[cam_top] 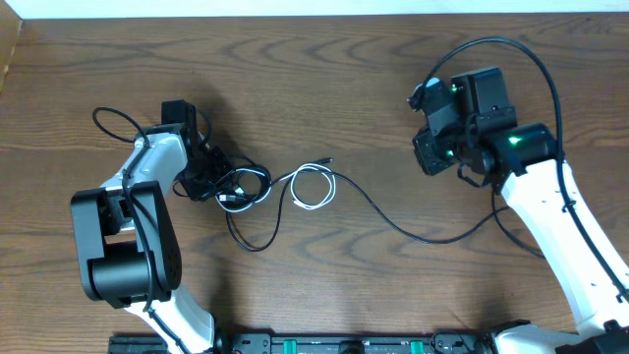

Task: Untangle cables

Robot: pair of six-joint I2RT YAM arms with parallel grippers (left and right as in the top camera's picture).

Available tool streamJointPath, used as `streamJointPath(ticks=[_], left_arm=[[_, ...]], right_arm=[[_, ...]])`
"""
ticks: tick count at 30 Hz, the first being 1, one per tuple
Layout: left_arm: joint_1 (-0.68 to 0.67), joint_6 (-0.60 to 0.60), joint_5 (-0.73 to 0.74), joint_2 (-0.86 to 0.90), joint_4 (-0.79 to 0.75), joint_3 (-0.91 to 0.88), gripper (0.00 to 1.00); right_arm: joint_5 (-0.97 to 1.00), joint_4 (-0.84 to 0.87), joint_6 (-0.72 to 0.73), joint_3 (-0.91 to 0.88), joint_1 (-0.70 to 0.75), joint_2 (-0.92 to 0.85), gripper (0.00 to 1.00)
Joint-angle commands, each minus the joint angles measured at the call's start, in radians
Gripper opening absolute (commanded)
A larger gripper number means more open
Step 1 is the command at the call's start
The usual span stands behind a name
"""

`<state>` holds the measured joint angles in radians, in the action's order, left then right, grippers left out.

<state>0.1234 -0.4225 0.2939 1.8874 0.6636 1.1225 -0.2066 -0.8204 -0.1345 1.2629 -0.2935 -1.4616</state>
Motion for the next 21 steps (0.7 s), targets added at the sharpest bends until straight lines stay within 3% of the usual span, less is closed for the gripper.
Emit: streamJointPath(ticks=[1, 3, 5, 11, 15, 21], left_arm=[[0.006, -0.009, -0.014, 0.014, 0.001, -0.013, 0.08], [0.006, -0.009, -0.014, 0.014, 0.001, -0.013, 0.08], [0.006, -0.009, -0.014, 0.014, 0.001, -0.013, 0.08], [0.006, -0.009, -0.014, 0.014, 0.001, -0.013, 0.08], [0.006, -0.01, -0.014, 0.014, 0.001, -0.013, 0.08], [0.006, -0.01, -0.014, 0.014, 0.001, -0.013, 0.08]], right_arm=[[-0.09, -0.026, -0.049, -0.001, -0.025, -0.027, 0.3], [-0.126, -0.025, -0.1, -0.002, -0.057, -0.061, 0.4], [-0.125, -0.024, -0.124, -0.002, -0.092, -0.099, 0.44], [-0.111, 0.062, -0.191, -0.002, -0.232, -0.28, 0.46], [-0.023, 0.166, -0.245, -0.002, -0.297, -0.414, 0.3], [0.058, 0.238, -0.245, -0.002, -0.301, -0.509, 0.29]])
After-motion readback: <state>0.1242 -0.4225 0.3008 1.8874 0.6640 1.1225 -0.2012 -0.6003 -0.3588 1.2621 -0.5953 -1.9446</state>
